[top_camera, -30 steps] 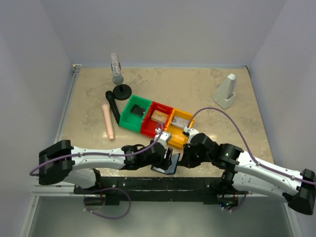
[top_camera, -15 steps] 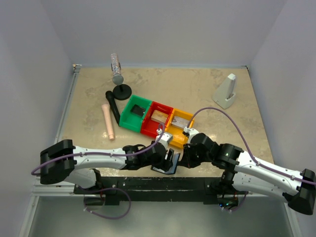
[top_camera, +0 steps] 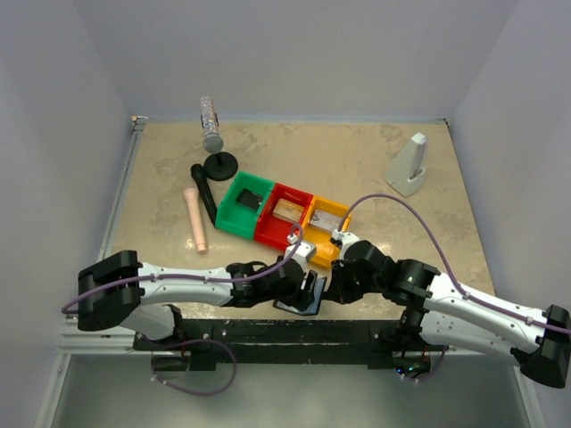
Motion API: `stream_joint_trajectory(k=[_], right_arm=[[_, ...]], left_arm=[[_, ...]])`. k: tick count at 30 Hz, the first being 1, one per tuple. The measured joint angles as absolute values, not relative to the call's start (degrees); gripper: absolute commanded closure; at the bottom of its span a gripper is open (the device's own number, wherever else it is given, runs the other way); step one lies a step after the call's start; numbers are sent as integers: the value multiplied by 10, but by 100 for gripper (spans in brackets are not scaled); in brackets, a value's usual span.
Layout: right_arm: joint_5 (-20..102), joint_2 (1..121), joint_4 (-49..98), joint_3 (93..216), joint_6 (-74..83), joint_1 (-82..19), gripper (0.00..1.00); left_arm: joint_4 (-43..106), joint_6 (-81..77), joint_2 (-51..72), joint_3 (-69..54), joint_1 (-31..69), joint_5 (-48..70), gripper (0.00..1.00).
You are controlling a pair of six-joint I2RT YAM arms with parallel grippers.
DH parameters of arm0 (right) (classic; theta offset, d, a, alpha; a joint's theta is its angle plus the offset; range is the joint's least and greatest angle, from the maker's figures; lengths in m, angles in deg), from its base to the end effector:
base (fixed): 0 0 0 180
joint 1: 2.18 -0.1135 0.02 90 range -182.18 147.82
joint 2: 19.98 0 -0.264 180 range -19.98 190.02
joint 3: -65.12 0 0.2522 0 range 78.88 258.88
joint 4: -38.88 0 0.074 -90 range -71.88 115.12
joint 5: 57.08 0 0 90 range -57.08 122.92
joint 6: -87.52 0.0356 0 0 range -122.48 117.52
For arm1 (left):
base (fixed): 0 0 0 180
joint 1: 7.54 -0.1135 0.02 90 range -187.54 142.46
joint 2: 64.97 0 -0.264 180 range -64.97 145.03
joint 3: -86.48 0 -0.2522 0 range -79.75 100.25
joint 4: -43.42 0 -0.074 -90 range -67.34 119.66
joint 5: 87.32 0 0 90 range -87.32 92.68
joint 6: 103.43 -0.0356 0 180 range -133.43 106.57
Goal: Take the credit cards out of the card holder
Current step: Remove the credit card from the card holder.
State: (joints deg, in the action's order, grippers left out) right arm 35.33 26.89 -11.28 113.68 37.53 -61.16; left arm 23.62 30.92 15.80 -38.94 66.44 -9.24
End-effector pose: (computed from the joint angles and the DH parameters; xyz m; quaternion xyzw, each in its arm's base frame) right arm 0.0834 0.1415 0.2316 -0.1614 0.9208 0.2823 0.2153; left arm 0.0842 -0.2667 0.1845 0.1982 0.9014 -0.2706 0.2737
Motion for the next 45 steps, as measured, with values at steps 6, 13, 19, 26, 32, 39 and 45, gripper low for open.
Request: stream_joint_trajectory(k=[6, 13, 19, 26, 32, 39, 45], right_arm=[[353, 269, -113, 1137, 375, -612, 100], [352, 269, -113, 1137, 375, -612, 100], [352, 269, -113, 1137, 375, -612, 100], [352, 269, -113, 1137, 375, -612, 100], [352, 269, -113, 1137, 375, -612, 100], [352, 269, -113, 1137, 375, -612, 100], [352, 269, -113, 1137, 375, -612, 100]], left_arm=[[230, 309, 162, -386, 664, -97, 34], [204, 309, 174, -381, 664, -114, 34], [198, 310, 161, -381, 664, -129, 31], [206, 309, 138, -381, 665, -130, 31], [210, 309, 150, -380, 671, -124, 31], [211, 309, 168, -362, 679, -120, 30], [212, 309, 175, -358, 681, -119, 32]])
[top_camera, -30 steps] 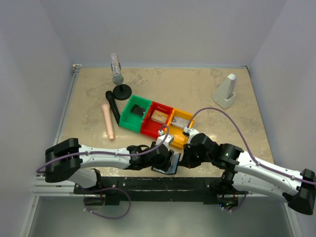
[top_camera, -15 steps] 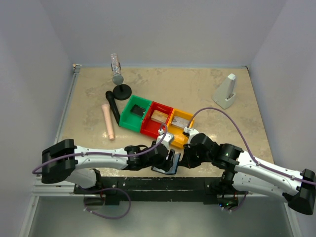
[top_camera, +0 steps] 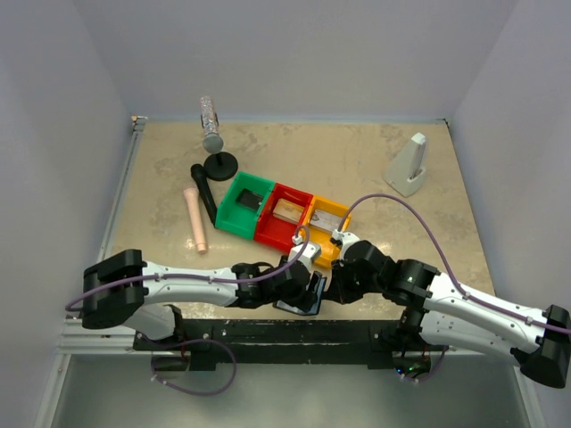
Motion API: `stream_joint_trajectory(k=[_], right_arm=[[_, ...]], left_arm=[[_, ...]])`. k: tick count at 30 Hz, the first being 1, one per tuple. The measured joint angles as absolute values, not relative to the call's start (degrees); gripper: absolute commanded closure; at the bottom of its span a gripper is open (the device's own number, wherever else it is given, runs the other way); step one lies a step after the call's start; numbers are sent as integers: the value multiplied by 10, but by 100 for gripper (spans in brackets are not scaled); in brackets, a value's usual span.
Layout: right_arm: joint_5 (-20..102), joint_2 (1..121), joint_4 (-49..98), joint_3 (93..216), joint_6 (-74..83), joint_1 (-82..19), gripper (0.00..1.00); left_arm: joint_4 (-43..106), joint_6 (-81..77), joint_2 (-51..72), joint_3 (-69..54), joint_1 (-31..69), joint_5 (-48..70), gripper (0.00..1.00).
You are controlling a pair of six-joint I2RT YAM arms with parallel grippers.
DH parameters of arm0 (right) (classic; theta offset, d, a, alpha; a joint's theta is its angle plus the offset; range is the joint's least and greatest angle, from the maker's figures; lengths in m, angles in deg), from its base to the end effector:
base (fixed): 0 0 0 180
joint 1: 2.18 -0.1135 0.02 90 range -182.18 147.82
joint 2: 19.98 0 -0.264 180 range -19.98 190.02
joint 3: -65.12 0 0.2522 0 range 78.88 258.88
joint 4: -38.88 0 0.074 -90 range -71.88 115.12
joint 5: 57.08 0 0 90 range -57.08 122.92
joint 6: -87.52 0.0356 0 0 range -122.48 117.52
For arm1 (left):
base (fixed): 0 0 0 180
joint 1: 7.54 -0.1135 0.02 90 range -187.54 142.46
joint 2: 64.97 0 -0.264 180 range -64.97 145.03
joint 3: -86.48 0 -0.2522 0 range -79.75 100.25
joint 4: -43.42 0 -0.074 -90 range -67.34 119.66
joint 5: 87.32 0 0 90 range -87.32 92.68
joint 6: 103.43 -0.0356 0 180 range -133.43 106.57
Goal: Take the credit cards out of the card holder
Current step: Remove the credit card from the card holder.
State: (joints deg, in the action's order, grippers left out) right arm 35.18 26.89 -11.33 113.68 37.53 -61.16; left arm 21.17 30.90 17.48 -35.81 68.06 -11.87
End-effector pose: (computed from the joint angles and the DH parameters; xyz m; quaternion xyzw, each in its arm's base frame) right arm 0.0834 0.1414 0.2315 -0.1610 0.9211 0.2812 0.2159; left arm 0.0804 -0.2771 0.1904 0.2040 0.9013 -0.2558 0.2840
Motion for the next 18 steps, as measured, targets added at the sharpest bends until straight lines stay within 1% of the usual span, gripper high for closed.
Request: stream_joint_trajectory(k=[7, 12, 18], right_arm=[[352, 269, -113, 1137, 375, -612, 100], [352, 268, -113, 1137, 375, -612, 100], [352, 260, -114, 1137, 375, -612, 100]], left_arm=[[210, 309, 179, -358, 682, -119, 33], [208, 309, 178, -358, 683, -126, 31], [185, 309, 143, -358, 682, -157, 31]])
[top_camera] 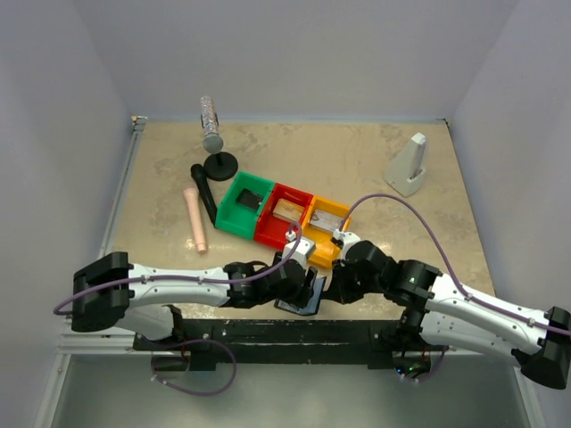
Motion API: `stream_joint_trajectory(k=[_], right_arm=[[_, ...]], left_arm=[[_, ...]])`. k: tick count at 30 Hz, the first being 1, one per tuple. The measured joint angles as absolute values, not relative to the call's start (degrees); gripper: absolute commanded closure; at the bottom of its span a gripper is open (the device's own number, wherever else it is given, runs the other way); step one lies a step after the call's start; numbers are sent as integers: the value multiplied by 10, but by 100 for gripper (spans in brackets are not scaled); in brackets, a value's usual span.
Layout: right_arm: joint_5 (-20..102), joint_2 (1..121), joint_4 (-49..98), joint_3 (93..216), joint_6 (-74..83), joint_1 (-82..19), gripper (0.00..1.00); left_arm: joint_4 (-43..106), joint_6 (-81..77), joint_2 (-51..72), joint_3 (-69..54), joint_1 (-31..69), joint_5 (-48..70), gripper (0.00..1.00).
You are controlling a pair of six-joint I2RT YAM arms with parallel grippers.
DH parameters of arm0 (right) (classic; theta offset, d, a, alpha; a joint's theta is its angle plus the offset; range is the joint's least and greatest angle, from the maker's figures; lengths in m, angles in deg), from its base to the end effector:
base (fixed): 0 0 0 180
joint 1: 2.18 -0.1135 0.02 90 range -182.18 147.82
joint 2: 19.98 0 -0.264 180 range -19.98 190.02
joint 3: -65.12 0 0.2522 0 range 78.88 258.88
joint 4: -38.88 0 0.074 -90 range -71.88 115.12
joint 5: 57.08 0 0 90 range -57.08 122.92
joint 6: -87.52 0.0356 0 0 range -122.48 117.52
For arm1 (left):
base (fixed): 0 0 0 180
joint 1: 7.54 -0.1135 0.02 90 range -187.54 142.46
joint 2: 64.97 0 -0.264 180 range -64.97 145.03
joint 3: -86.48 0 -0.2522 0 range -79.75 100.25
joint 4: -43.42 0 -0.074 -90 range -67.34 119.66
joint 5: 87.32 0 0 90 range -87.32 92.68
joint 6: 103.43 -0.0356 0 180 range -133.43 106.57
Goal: Take the credit cards out of the card holder
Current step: Remove the credit card from the card holder.
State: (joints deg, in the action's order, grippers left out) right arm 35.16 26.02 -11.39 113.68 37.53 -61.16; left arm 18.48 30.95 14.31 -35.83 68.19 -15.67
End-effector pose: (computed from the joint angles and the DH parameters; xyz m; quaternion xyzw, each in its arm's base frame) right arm 0.0824 0.1398 0.2336 -0.1606 0.9186 0.2861 0.2204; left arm 0.0798 -0.2682 0.2019 0.1909 0.8989 -0.2428 0.3108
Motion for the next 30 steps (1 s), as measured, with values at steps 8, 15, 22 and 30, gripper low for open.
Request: stream_joint_trajectory(k=[8, 15, 22, 30], right_arm=[[352, 260, -114, 1137, 375, -612, 100], [337, 244, -128, 1136, 384, -611, 100], [301, 243, -185, 1134, 397, -561, 100], [272, 278, -222, 1134, 416, -554, 38]], left_arm=[[171, 319, 135, -374, 677, -176, 30], [189, 318, 86, -413, 677, -189, 33], [244, 314, 80, -427, 665, -165, 37], [295, 304, 88, -443, 662, -131, 42]])
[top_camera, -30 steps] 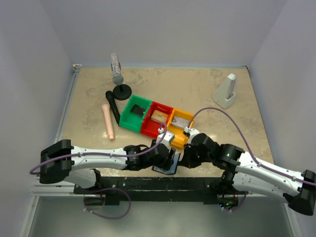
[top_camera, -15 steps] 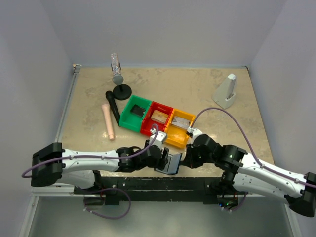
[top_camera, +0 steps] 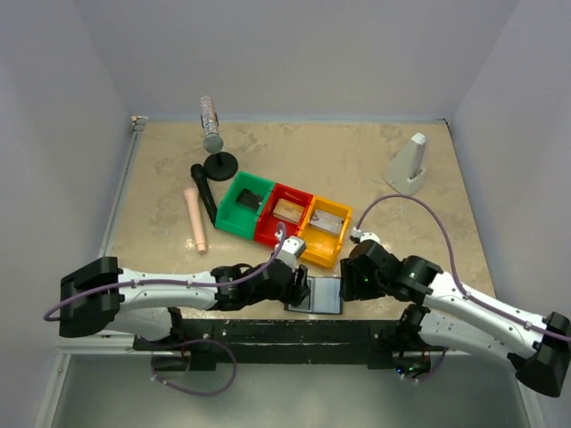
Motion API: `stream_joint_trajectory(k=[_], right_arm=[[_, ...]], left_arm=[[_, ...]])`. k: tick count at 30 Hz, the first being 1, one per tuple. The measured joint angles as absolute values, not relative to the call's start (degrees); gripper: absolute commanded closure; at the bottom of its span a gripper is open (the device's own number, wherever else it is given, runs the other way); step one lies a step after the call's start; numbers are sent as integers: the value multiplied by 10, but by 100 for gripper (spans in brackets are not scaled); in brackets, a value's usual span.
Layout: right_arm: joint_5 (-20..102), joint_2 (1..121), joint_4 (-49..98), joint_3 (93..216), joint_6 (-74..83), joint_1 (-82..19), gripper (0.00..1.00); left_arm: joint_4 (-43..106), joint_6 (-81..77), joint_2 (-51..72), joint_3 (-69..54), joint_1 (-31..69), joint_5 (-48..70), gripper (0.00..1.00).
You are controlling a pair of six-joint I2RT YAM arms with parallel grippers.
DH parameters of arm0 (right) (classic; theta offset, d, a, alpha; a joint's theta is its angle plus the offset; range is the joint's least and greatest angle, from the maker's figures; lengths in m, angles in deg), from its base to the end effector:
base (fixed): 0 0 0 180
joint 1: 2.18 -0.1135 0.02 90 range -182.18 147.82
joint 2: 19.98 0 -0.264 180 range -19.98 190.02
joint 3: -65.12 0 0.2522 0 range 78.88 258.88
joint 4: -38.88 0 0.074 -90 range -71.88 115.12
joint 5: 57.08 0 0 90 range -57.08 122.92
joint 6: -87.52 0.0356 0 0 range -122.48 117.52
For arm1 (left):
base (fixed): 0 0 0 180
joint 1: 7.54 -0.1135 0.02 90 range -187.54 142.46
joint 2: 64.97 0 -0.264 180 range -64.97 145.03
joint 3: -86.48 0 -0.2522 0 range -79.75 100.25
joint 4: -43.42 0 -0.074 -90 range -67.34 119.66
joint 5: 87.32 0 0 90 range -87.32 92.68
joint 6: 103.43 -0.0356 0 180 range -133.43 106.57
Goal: Take the credit cards out of the card holder
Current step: Remove the credit card from the card holder.
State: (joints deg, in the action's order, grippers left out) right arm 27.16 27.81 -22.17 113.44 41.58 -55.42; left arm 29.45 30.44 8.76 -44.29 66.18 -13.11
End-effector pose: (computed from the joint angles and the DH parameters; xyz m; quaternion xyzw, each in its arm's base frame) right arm 0.0918 0.1170 0.2161 -0.0646 0.9638 0.1587 0.2044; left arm 0.0823 -0.2471 0.1950 0.1721 0.8773 -0.3042 0.3289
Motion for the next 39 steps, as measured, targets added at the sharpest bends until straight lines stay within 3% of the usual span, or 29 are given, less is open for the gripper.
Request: stream_joint_trajectory(k=[3, 6, 10, 12, 18, 27, 34, 39], right_arm=[[250, 240, -258, 1150, 418, -554, 39], [250, 192, -263, 1178, 410, -555, 53], [309, 159, -172, 1174, 395, -559, 81], [337, 181, -122, 1164, 397, -560, 86], [403, 326, 28, 1106, 414, -562, 85], [432, 413, 149, 1057, 449, -562, 80], [427, 422, 199, 1015, 473, -562, 62], [427, 435, 237, 988, 491, -561, 59]], left_arm=[[304, 304, 87, -445, 660, -127, 44], [311, 305, 86, -455, 657, -126, 48], [323, 311, 81, -478, 651, -120, 57], [332, 316, 76, -493, 645, -113, 61], [339, 320, 75, -501, 638, -104, 67], [355, 325, 74, -510, 637, -97, 70], [387, 325, 66, -516, 637, -87, 83], [393, 332, 123, -512, 637, -78, 90]])
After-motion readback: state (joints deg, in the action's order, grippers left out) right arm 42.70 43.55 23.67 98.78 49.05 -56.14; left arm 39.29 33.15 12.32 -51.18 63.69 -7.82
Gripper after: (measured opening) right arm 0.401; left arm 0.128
